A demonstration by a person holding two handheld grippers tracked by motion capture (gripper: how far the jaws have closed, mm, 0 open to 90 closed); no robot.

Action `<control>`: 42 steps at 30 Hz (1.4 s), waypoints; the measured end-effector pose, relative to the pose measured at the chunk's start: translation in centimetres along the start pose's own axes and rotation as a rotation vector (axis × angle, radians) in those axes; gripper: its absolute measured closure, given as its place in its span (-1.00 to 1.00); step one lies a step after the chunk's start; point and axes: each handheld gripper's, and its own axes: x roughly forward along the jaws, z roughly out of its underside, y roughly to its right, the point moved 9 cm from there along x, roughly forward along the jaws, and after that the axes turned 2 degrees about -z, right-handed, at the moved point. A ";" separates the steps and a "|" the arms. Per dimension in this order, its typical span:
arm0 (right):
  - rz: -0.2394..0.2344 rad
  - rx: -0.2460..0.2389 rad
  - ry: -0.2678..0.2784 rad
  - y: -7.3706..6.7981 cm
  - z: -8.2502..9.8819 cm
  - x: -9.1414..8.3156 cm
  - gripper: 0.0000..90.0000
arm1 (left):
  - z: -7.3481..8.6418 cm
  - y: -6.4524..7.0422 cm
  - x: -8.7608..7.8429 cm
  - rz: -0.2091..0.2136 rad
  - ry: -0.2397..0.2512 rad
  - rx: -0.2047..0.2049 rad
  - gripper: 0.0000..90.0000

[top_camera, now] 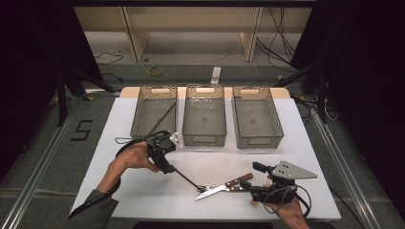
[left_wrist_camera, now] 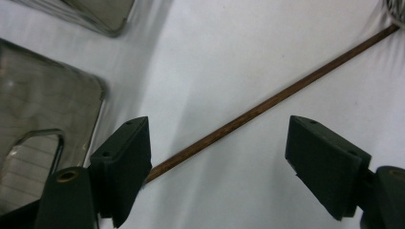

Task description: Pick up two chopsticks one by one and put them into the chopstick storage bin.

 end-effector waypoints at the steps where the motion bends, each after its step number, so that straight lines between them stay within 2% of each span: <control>1: 0.000 0.001 0.000 0.0 0.0 0.0 -0.48 | 0.1 0.0 0.1 0.001 -0.012 0.014 -0.49; 2: 0.000 0.000 0.000 0.0 0.0 0.0 -0.48 | 0.1 0.1 0.4 0.007 -0.006 0.005 -0.49; 7: 0.001 -0.001 0.001 0.0 0.0 0.0 -0.48 | 0.3 0.5 1.1 0.020 -0.036 0.037 -0.54; 13: -0.002 -0.001 -0.002 0.0 0.0 0.0 -0.48 | 0.7 0.2 1.8 0.023 -0.054 0.041 -0.53; 23: -0.004 -0.003 -0.005 -0.1 0.0 0.1 -0.48 | 1.2 0.0 2.6 0.032 -0.089 0.059 -0.29; 28: -0.004 -0.002 -0.006 0.0 0.1 0.1 -0.48 | 1.1 0.2 2.7 0.043 -0.086 0.052 -0.21; 37: -0.006 -0.005 -0.007 -0.1 0.1 0.1 -0.48 | 1.4 0.2 2.4 0.054 -0.142 0.018 0.01; 41: -0.006 -0.005 -0.007 -0.1 0.1 0.1 -0.48 | 1.6 0.3 2.3 0.055 -0.140 0.009 0.10; 42: -0.006 -0.005 -0.008 -0.1 0.1 0.1 -0.48 | 1.7 0.2 2.3 0.055 -0.144 0.018 0.12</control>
